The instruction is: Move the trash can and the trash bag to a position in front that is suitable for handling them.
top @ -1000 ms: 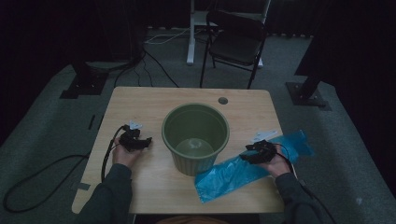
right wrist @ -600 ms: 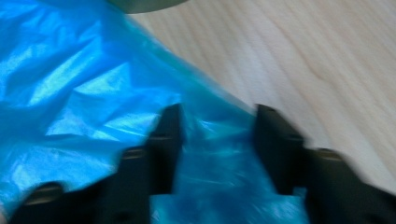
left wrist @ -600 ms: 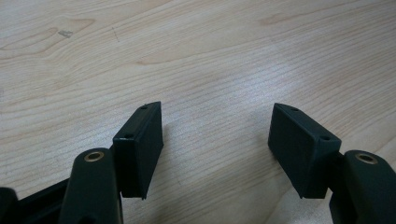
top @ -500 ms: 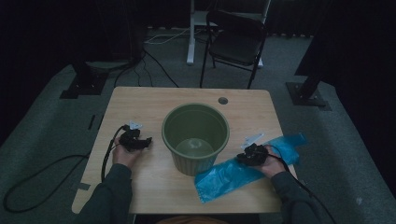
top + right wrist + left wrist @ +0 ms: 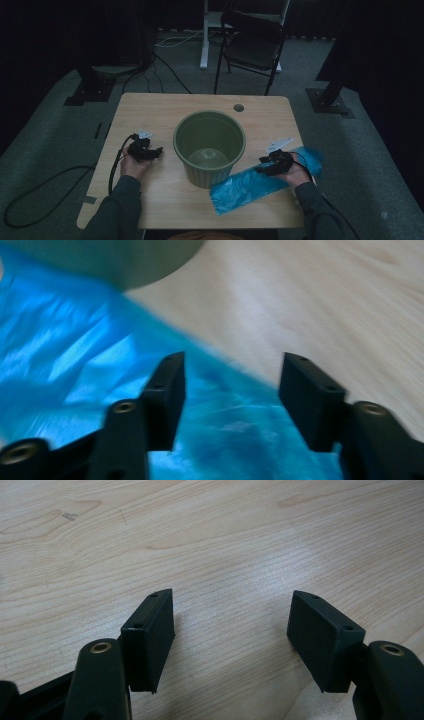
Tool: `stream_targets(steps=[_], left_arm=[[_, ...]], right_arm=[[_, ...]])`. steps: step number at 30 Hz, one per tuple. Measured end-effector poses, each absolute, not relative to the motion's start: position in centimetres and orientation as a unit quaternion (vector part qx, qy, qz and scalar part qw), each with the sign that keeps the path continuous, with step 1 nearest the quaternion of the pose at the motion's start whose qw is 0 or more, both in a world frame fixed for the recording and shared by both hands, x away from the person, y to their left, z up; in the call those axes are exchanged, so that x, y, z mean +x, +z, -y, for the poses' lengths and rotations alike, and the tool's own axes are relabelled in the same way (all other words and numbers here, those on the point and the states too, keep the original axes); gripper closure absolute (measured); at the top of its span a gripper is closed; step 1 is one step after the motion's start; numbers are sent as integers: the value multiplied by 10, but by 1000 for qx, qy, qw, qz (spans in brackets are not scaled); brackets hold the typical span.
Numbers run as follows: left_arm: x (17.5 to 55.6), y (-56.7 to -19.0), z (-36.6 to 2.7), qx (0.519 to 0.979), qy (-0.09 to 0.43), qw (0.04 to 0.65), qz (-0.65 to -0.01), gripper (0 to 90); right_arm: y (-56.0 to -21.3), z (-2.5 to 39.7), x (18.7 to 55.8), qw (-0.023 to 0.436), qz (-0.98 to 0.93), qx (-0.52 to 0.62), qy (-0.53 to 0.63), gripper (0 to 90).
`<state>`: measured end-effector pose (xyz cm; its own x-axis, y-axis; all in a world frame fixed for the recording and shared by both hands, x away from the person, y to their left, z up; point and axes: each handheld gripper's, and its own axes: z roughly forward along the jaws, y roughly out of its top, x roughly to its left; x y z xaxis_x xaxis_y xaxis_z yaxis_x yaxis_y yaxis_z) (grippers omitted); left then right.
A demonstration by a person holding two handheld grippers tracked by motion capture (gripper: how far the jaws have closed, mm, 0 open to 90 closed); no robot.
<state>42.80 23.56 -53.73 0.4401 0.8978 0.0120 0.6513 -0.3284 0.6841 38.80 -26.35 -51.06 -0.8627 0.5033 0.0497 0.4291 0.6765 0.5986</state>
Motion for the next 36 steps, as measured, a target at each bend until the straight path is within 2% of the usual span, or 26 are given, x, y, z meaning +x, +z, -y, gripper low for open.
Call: stream_targets(steps=[5,10,11,12,15,16,17,18,19,23,27,36], left_arm=[[428,-537,-235,790,199,310,-490,355],[428,-537,-235,791,199,310,-488,355],[428,-537,-235,791,199,310,-488,355],[428,-537,-235,791,199,310,-488,355],[428,-537,-235,790,199,311,-489,355],[428,-537,-235,790,199,311,-489,355],[428,-537,-234,791,199,310,-489,355],[428,-537,-234,791,199,310,-489,355],[428,-537,-234,791,199,310,-489,355],[428,-537,-234,791,199,310,-488,355],[428,-537,-234,791,199,311,-488,355],[428,-537,-234,791,199,311,-488,355]], right_arm=[[-518,248,388,71,-928,230,283,409],[-524,242,392,49,-939,208,268,369],[-524,241,391,50,-941,204,266,384],[-523,241,389,55,-942,201,263,443],[-520,243,387,56,-943,199,260,724],[-520,243,387,56,-943,199,260,724],[-520,245,387,56,-943,202,260,795],[-520,245,387,56,-943,202,260,795],[-520,249,389,52,-938,222,262,884],[-521,259,399,66,-920,281,265,898],[-519,274,413,117,-887,364,258,899],[-500,285,427,173,-848,426,263,899]])
